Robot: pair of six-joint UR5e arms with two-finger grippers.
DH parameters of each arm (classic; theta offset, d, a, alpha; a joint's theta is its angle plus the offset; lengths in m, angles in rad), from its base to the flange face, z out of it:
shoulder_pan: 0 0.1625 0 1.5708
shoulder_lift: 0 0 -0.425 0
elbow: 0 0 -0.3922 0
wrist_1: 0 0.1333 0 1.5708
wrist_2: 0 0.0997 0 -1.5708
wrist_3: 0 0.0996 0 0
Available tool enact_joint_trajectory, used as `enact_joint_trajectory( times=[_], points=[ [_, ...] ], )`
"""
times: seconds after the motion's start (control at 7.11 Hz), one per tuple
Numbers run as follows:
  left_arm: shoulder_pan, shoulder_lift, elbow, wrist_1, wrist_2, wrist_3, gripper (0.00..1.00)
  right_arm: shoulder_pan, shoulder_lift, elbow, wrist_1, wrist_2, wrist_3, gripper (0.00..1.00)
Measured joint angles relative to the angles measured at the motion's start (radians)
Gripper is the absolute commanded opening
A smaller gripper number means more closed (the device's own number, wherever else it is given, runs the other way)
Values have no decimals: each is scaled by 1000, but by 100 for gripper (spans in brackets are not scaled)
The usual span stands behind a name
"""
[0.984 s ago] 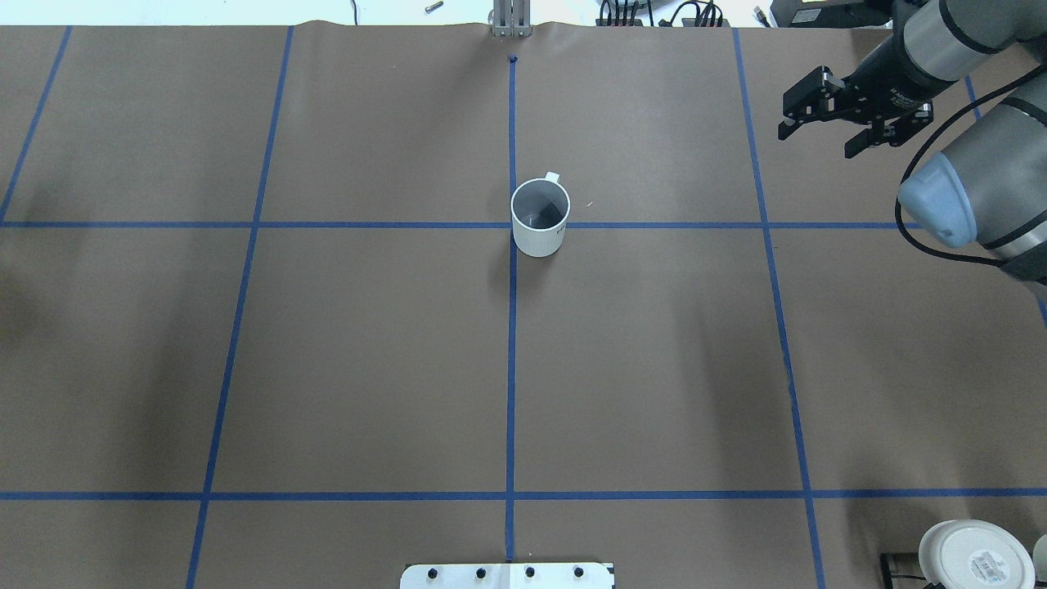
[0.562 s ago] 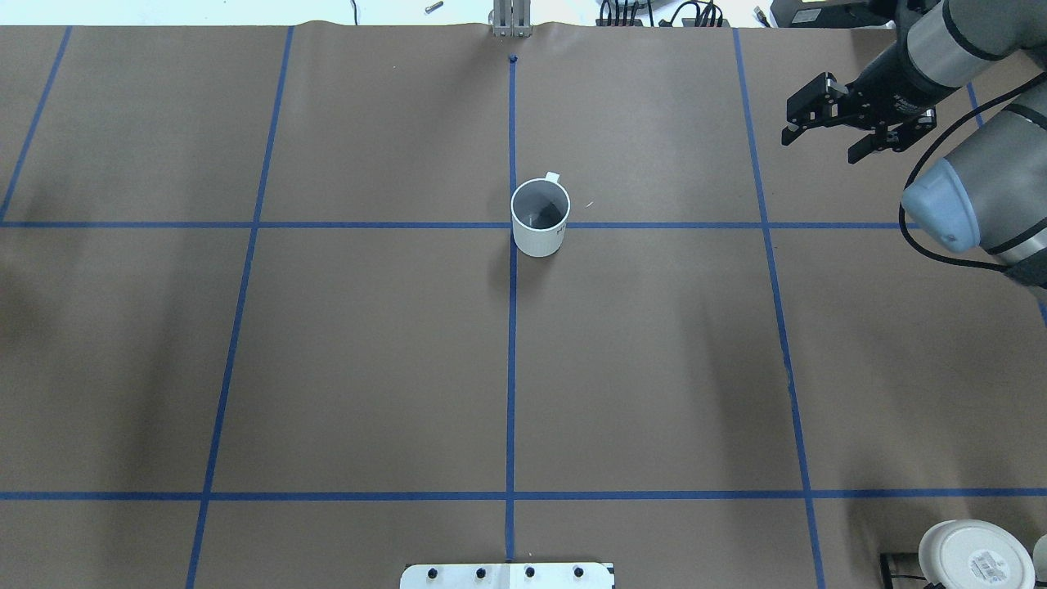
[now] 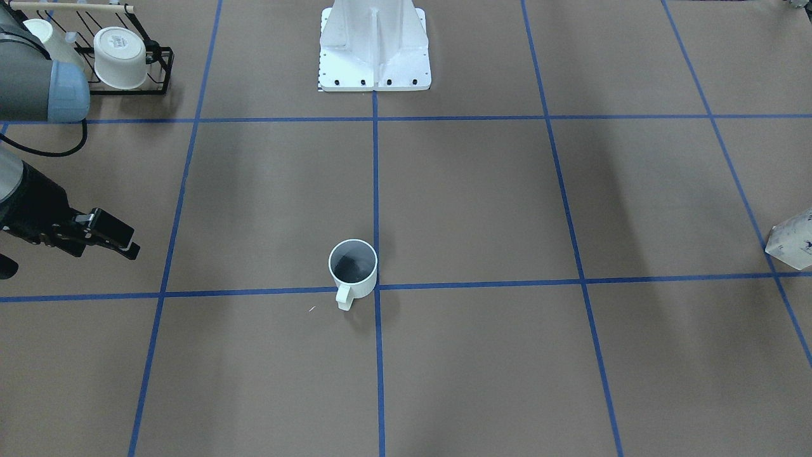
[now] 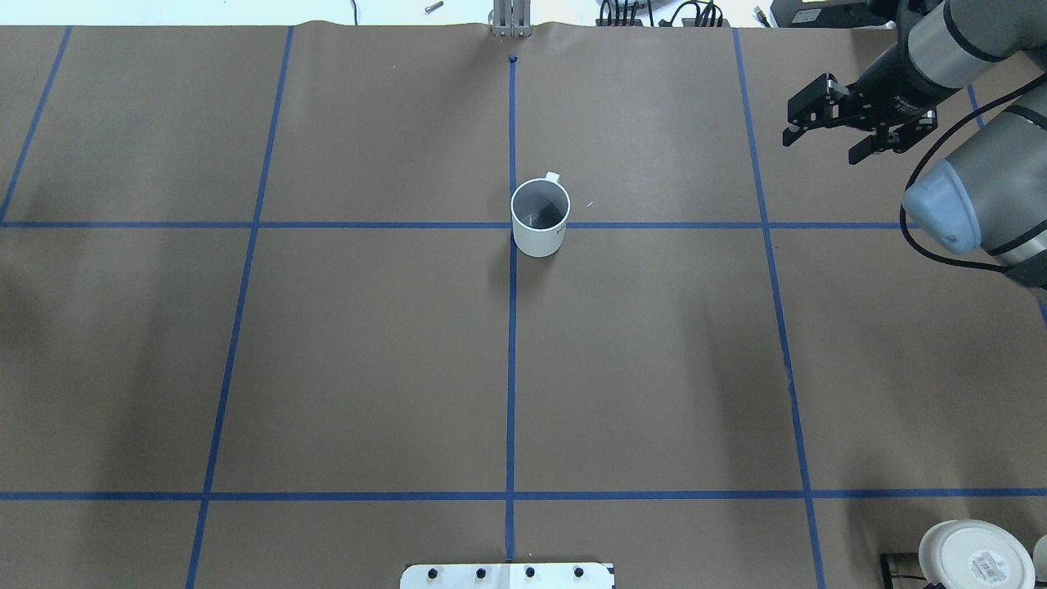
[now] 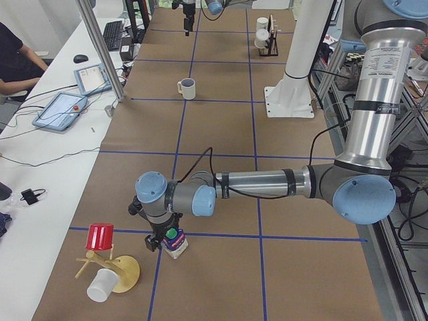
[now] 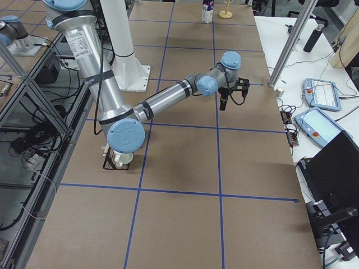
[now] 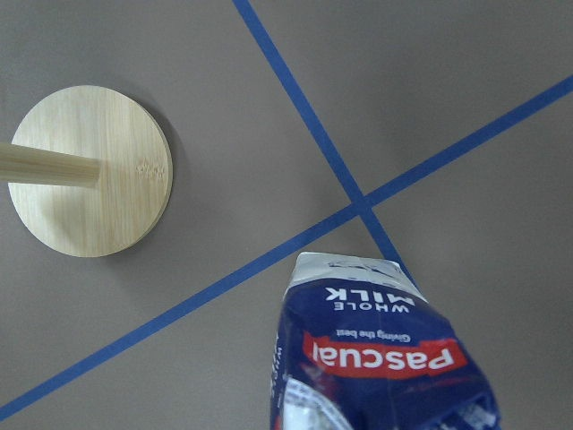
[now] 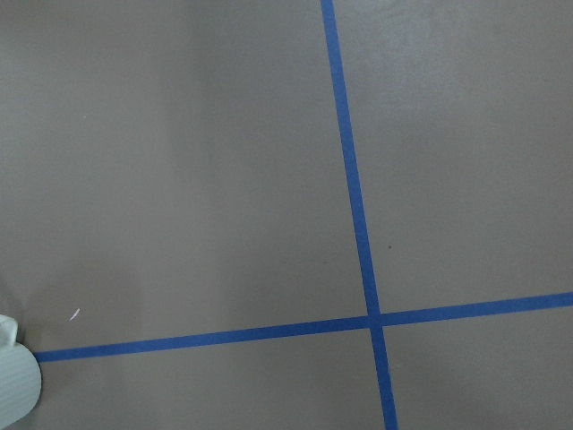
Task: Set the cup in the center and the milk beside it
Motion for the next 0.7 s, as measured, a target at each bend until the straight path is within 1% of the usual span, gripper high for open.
enact_joint_trajectory(
  times=[0.14, 0.28, 0.42, 0.56, 0.7],
  points=[
    [12, 0, 6, -17, -1, -23, 96, 0, 0, 0, 0, 0, 0, 100],
    [21, -1, 7, -25, -2, -36, 50, 0, 0, 0, 0, 0, 0, 100],
    [25, -1, 6, -28, -4, -42, 21, 0, 1, 0, 0, 0, 0, 100],
    [27, -1, 2, -28, -6, -43, 1, -1, 1, 0, 0, 0, 0, 100],
    [27, -1, -5, -27, -8, -43, 0, -1, 1, 0, 0, -1, 0, 100]
  ],
)
